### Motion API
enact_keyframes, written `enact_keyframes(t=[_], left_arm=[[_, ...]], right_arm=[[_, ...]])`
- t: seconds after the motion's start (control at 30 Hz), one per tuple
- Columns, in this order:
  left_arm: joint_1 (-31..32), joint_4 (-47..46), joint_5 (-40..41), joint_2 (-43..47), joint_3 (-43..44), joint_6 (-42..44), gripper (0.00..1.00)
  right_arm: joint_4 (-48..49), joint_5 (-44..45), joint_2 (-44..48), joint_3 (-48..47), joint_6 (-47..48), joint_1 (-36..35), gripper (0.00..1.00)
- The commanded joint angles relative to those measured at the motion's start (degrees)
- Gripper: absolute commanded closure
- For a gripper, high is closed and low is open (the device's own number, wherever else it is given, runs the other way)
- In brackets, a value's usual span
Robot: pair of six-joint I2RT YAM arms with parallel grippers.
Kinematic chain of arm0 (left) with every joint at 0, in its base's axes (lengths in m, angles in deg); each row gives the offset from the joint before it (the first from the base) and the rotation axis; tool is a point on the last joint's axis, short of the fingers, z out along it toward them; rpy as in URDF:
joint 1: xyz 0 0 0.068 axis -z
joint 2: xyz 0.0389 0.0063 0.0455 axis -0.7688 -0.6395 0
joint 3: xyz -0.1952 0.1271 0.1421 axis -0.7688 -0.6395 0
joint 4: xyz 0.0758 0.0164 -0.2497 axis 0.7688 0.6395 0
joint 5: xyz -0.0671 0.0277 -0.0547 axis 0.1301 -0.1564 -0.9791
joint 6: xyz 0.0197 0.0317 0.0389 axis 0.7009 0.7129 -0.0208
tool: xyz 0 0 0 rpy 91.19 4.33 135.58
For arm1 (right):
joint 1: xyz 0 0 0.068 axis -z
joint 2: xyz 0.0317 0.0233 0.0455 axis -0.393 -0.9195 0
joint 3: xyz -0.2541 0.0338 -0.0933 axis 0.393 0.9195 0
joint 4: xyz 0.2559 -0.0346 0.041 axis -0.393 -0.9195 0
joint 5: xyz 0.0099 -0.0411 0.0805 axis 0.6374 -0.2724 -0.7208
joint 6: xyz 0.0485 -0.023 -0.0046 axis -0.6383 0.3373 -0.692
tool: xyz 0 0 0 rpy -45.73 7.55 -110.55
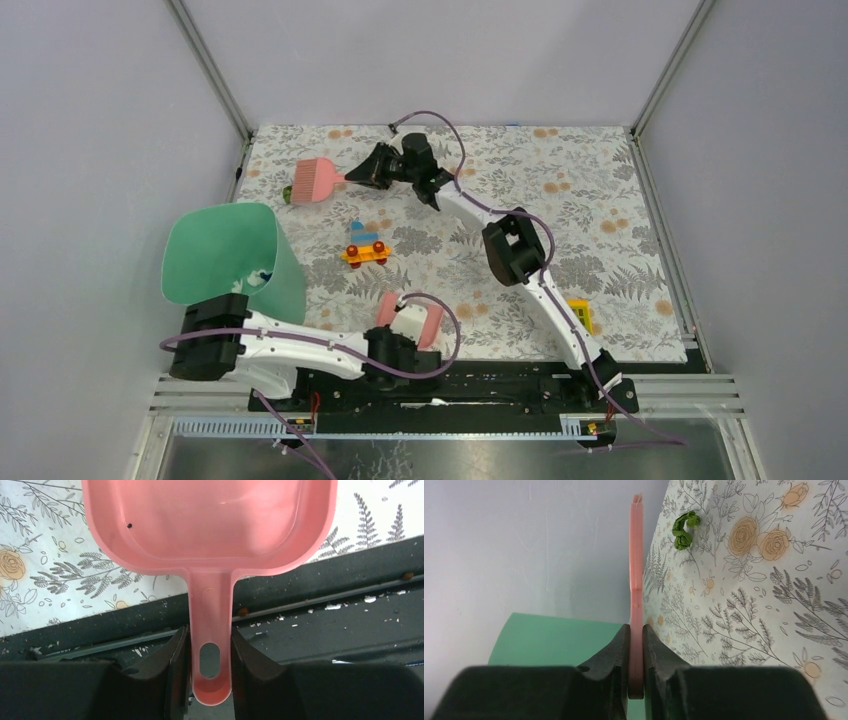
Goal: Sweep away the paper scraps from the table
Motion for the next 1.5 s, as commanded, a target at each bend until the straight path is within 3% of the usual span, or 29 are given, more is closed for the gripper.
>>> enact_keyframes(t=[0.0, 0.67, 0.93, 1.13, 1.33, 1.47], left_arm=[[3.2, 5.71, 0.42, -3.79, 3.28, -4.88, 1.0], [6.24, 9.06, -0.34, -9.67, 8.88, -10.01, 1.0], [6.32, 9.39, -0.38, -11.55, 10.32, -9.62, 1.0], [6.32, 8.93, 0.48, -10.01, 8.62, -12.07, 1.0], [6.45, 9.12, 1.77, -7.6, 7.74, -12.77, 1.0], [7.0, 8.85, 3.78, -5.78, 7.0, -13.6, 1.0]], right_arm=[[6.68, 7.2, -2.36, -5.33, -7.64, -1.26, 1.0], [2.07, 23.34, -14.46, -19.79, -2.47, -6.68, 1.0], [-8.96, 26.62, -11.91, -21.52, 4.34, -5.23, 1.0], [-13.4, 21.27, -0.37, -8.75, 7.51, -0.02, 1.0], [-13.74, 18.12, 20.63, 20.31, 18.78, 5.31, 1.0], [-13.7, 13.43, 31.84, 32.24, 24.72, 7.79, 1.0]])
